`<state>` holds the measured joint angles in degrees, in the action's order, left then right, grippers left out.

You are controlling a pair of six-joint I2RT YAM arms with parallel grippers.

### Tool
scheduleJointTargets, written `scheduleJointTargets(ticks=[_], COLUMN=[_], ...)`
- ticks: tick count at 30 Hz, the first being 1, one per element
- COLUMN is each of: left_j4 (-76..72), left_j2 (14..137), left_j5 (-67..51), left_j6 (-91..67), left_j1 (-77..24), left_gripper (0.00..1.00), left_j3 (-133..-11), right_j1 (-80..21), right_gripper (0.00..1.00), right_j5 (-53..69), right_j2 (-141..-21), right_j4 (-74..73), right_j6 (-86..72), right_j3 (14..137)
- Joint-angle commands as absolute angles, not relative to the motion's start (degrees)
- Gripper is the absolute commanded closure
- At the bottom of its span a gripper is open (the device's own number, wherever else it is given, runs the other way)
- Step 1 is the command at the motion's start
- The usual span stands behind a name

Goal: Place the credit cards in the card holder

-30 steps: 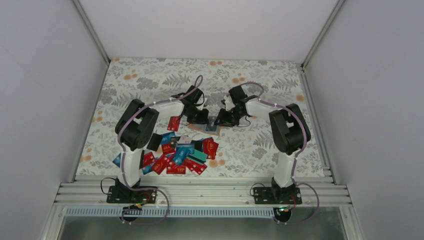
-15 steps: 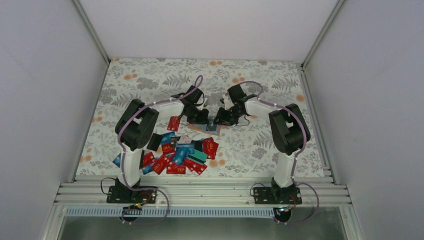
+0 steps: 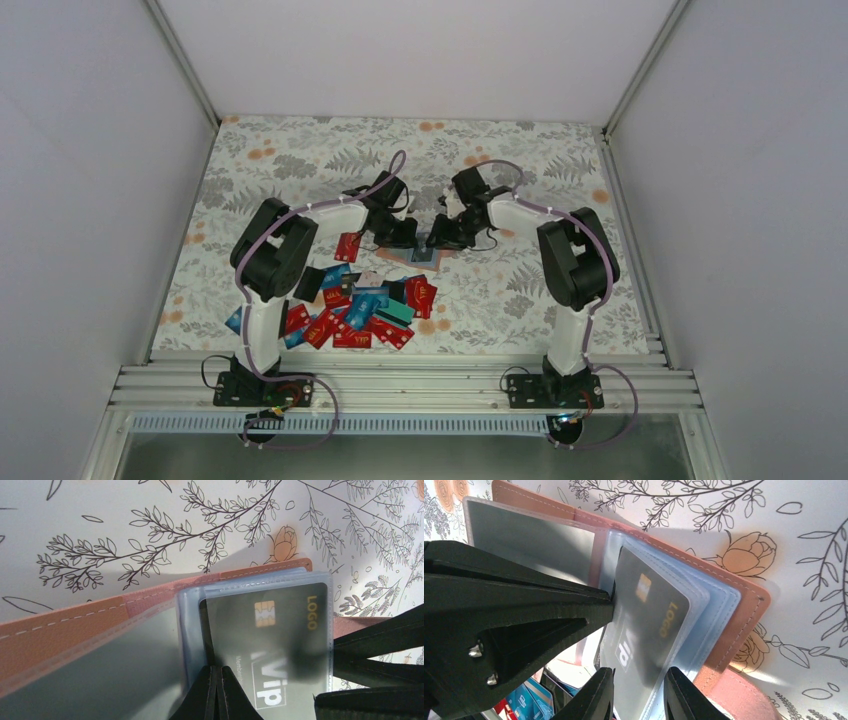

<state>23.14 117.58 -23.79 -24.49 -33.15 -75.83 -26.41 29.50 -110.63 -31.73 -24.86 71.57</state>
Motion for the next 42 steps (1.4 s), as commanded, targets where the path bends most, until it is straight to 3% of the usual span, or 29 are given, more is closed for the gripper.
scheduleJointTargets(ticks=[1,26,42], left_j4=[24.2,26.3,27.7], left_j2=[120.1,117.4,102.3], left_j5=[-22.6,-21.3,-14.5], left_j6=[-24.5,-25.0,-26.3], left_j1=[-34.0,-33.9,-27.9], left_gripper=[0.98,0.98,0.97], left_j3=[-74.8,-76.7,-69.9], right_j1=[-27.9,-31.9,-32.9], right_gripper=[0.72,0.72,0.72], right_j5=[28.9,26.6,27.4], right_j2=[-110.2,-111.9,-115.9], right_j4=[-32.7,-36.3,-38.2], right_j6=[-24.7,-25.7,-25.7], right_j3=[74.1,79.4,85.2])
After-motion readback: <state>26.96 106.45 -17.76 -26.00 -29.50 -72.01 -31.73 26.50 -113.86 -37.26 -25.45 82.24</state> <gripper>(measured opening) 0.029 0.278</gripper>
